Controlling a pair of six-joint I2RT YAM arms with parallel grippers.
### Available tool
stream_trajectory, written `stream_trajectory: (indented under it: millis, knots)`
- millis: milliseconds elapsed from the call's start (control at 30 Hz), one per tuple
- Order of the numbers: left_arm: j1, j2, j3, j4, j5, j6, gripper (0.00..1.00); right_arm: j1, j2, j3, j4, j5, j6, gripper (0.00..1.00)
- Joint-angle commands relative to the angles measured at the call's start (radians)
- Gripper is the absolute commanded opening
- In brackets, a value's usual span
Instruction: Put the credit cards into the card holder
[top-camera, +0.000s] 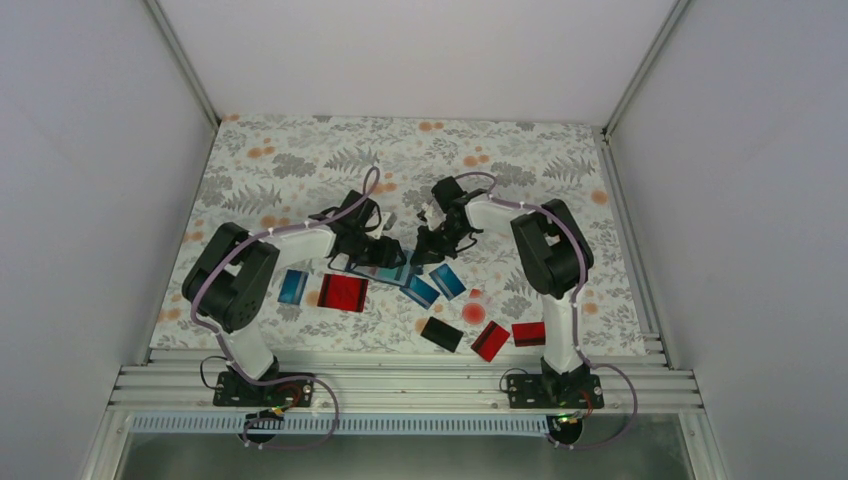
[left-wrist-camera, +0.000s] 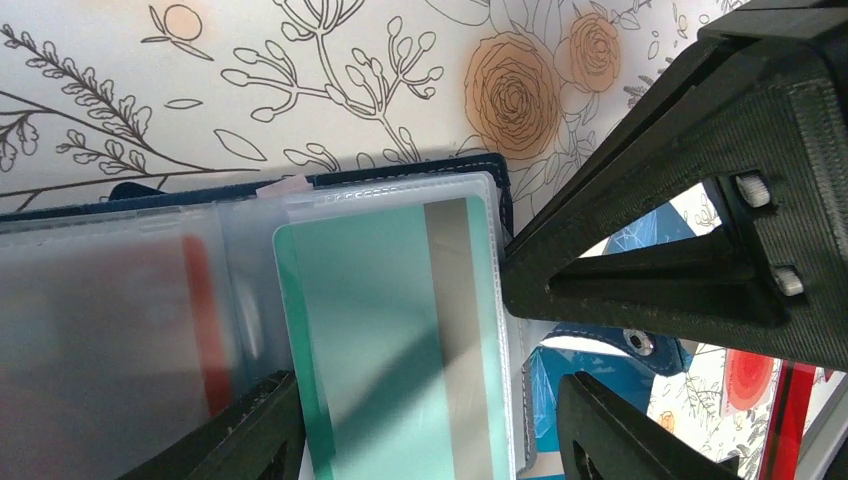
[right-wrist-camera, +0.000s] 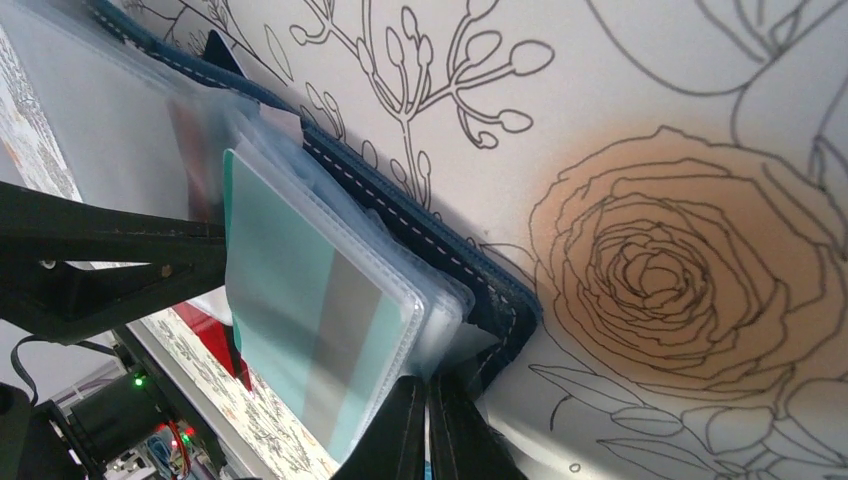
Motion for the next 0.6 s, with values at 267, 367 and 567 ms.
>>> stream_trajectory:
  millis: [267, 367, 567]
  knots:
    - [-0.011, 0.039, 0.127, -0.163, -0.021, -0.018, 0.67, 0.005, 0.147, 0.124, -0.011, 0.12, -0.035, 0.04]
    - [-0.002, 0.048, 0.159, -0.189, -0.023, -0.022, 0.7, -0.006, 0.167, 0.175, -0.03, 0.125, -0.046, 0.04]
    - [0.046, 0.033, 0.186, -0.233, -0.006, -0.025, 0.76, -0.036, 0.15, 0.21, -0.037, 0.122, -0.078, 0.05]
